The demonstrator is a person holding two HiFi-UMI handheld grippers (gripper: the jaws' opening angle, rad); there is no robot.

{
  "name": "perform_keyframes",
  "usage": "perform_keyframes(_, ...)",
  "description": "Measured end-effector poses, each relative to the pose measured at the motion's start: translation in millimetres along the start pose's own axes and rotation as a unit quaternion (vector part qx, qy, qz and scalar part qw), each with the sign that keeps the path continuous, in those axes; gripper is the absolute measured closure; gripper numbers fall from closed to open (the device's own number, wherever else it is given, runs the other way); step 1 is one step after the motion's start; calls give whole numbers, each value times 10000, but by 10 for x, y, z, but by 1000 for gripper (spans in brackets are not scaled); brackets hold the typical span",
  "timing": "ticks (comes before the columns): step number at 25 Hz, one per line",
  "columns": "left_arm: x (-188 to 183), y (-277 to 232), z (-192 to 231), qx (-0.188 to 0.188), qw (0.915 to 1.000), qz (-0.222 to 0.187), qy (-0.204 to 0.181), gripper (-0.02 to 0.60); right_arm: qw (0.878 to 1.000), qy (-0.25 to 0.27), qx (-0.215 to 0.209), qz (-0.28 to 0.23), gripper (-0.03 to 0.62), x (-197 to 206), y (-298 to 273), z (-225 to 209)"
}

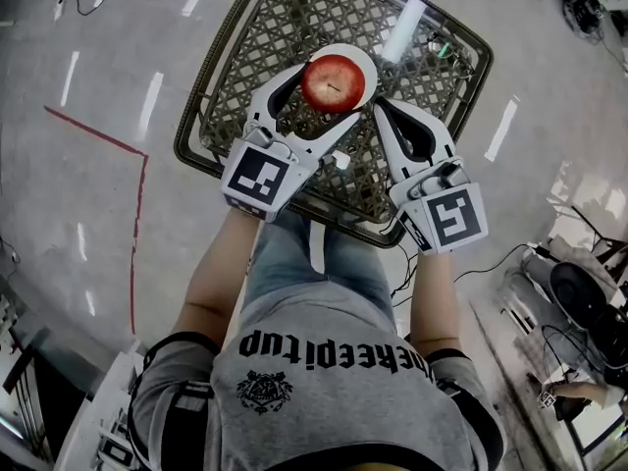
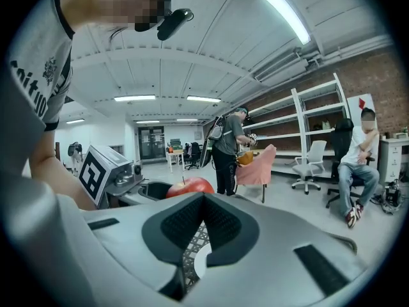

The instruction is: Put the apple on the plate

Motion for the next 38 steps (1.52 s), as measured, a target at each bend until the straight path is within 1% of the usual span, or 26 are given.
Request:
perform_keyframes(7, 247, -132, 9, -22, 9998, 26, 173, 185, 10000, -74, 28, 11, 595, 177, -45, -62)
perform_keyframes(20, 689, -414, 75, -132, 9994, 271, 160, 186, 9997, -233, 76, 98, 595, 419, -63, -162)
perform_keyframes(30, 943, -573, 85, -164, 9988, 404, 230, 186, 9994, -279, 58, 184, 595, 577, -114, -213)
perform_keyframes(38, 1132, -668, 100, -215, 9980, 564, 206, 186, 9993, -296, 74, 222, 595, 659, -112, -234)
Point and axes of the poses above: the fingertips, and each gripper's own axes: y backward along the fingers, z to its left, x out of its underside, the point moved 7 cm from there along y, backward along the fingers, and after that the axes turned 11 degrees about -x, right-handed, at the moved point
